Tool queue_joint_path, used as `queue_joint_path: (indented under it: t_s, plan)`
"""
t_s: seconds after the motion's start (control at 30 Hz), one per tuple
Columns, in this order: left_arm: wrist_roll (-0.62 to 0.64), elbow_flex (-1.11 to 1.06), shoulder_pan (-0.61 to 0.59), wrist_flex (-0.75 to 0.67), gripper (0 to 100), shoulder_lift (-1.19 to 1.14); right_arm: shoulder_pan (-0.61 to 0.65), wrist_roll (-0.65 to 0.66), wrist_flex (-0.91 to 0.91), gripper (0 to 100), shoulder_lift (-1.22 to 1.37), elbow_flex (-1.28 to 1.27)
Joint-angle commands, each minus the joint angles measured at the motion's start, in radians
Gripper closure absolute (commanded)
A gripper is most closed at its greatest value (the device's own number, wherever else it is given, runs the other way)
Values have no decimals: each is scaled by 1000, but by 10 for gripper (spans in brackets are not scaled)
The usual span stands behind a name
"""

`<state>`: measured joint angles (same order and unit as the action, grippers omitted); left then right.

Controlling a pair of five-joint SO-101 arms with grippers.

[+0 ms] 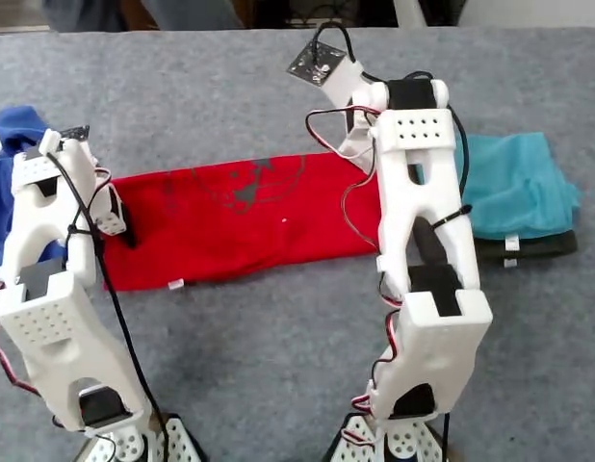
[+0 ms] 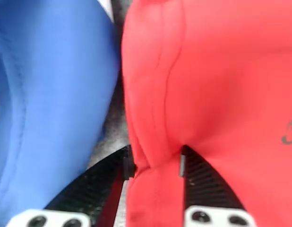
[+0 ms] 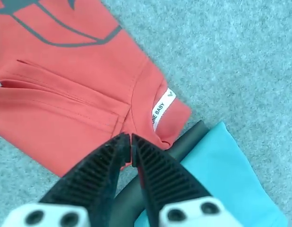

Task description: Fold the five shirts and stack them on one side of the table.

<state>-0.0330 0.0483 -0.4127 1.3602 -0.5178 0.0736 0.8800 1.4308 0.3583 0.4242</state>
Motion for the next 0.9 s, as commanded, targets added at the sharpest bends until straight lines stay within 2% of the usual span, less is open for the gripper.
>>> queue_joint_path:
  t_s: [0.0,0.27,0.4,0.63,0.73,0.87]
  plan:
    - [41,10,-7,-12,888,-18,-12,3,-12,983,-65,45]
    - [44,105,47,3,948,-9,-98,2,-11,983,-140,59]
    - [41,222,111,86,963,-9,-178,6,-17,983,-191,61]
    - [52,515,275,276,965,-9,-345,9,-31,981,-298,54]
    - [103,647,361,361,965,-11,-417,9,-34,981,-321,61]
    - [146,800,475,396,965,-17,-483,9,-61,981,-335,61]
